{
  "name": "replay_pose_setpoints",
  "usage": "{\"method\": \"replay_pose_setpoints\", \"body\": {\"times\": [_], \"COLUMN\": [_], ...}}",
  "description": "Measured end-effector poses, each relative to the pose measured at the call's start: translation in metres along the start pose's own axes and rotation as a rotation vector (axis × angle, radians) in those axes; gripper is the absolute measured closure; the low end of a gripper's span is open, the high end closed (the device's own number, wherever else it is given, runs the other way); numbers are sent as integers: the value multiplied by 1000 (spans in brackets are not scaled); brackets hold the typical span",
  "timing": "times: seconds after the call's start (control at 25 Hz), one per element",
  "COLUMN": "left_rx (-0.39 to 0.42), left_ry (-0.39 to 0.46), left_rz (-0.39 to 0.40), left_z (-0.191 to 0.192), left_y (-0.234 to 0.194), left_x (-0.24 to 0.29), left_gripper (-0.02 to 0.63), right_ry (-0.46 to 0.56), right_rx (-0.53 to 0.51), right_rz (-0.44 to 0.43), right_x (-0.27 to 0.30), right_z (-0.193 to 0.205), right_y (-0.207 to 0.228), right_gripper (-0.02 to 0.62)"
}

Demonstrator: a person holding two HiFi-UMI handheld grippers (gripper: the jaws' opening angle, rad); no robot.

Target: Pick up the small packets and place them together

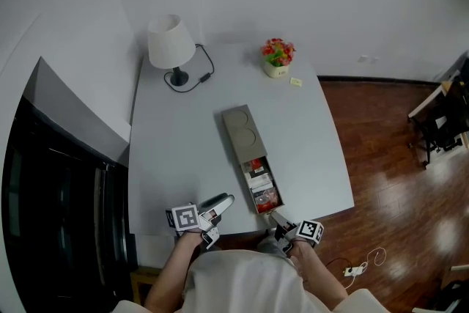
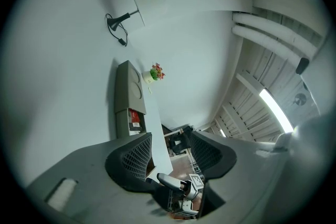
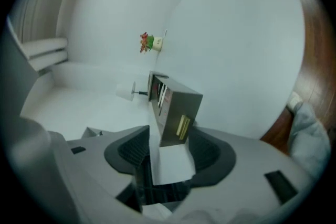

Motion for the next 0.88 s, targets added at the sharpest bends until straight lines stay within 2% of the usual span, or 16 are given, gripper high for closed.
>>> {"method": "replay_pose_setpoints", "body": {"times": [0.08, 0.24, 0.36, 0.4, 0.48, 0.6, 0.68, 0.8, 0.88], "left_rx": [6, 54, 149, 192, 281, 441, 572, 830, 1019], "left_ry": [6, 22, 37, 50, 91, 172, 226, 325, 422], "left_rz": [-8, -29, -75, -103, -156, -245, -319, -430, -474], "left_z": [-2, -7, -16, -20, -30, -48, -60, -74, -80], "left_y": [0, 7, 13, 10, 8, 19, 29, 54, 80], "left_x": [-2, -7, -12, -15, -20, -26, -31, -41, -48], "left_gripper": [388, 388, 388, 388, 388, 388, 364, 348, 347], "right_ry": [-6, 138, 263, 293, 337, 388, 425, 465, 463], "right_rx": [-99, -263, -417, -485, -634, -835, -958, -1139, -1265], "right_rz": [49, 147, 196, 203, 215, 209, 194, 166, 155], "right_x": [-12, -52, -70, -71, -68, -53, -41, -26, -18], "right_z": [-9, -53, -96, -109, -133, -158, -166, -166, -160], "right_y": [1, 0, -22, -33, -60, -110, -145, -194, -219], "right_gripper": [284, 284, 279, 239, 227, 227, 227, 227, 227]}}
Point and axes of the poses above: the fingertips, and each gripper's own axes: x forward along the fingers, y to its right, z out of its underside, the point moved 1 cm from there along -x, backward along the fingers, and after that the axes turned 7 degrees about -x, right-handed, at the moved point
